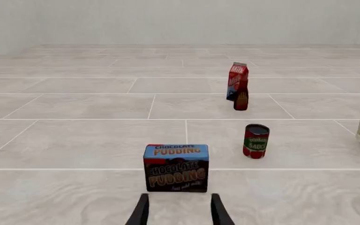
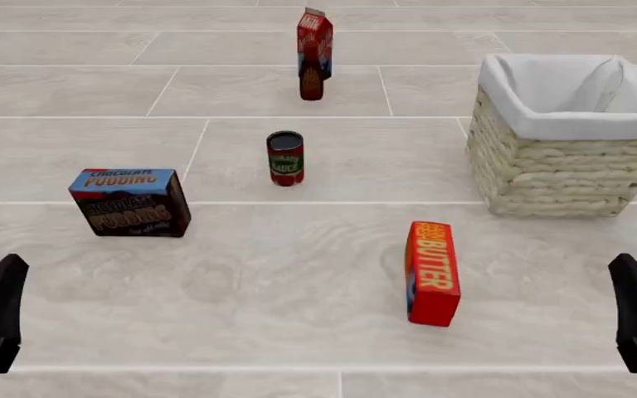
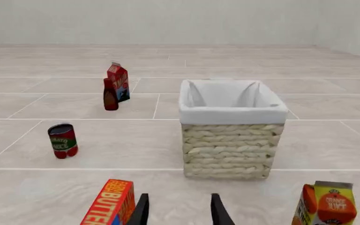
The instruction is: Pick the tomato sauce and place it in the basket.
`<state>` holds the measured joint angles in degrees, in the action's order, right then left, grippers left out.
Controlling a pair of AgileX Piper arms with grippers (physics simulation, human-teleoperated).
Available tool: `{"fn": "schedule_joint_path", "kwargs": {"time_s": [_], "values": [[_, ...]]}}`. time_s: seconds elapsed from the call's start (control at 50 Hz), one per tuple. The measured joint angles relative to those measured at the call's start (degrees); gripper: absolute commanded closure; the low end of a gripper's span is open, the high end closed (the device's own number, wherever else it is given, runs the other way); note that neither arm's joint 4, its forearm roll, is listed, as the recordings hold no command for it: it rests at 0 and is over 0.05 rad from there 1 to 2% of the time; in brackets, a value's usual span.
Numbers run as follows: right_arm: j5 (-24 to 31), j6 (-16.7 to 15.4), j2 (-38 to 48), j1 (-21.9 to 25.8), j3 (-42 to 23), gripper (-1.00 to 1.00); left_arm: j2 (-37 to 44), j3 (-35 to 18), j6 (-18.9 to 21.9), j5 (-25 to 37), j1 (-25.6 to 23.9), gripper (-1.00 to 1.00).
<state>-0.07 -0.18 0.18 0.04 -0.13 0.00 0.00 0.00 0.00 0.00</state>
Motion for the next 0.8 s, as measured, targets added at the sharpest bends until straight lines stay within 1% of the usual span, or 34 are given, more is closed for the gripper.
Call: {"fn": "schedule_joint_path", "kwargs": {"time_s": [0.12, 0.22, 0.36, 0.52, 0.8], "values": [[-0.6, -0.4, 0.8, 0.2, -0.2, -1.00, 0.0, 0.0, 0.0, 0.0, 0.0, -1.00], [-2.6, -1.6, 3.5, 0.8, -0.9, -1.00, 0.0, 0.0, 0.0, 0.0, 0.0, -1.00], [-7.4, -3.8, 9.9, 2.1, -1.9, -1.00, 0.0, 0.0, 0.0, 0.0, 0.0, -1.00], [-13.9, -5.9, 19.0, 4.1, -3.6, -1.00, 0.0, 0.0, 0.0, 0.0, 0.0, -1.00], [-23.2, -8.2, 33.0, 8.2, -6.1, -1.00, 0.0, 0.0, 0.0, 0.0, 0.0, -1.00]]}}
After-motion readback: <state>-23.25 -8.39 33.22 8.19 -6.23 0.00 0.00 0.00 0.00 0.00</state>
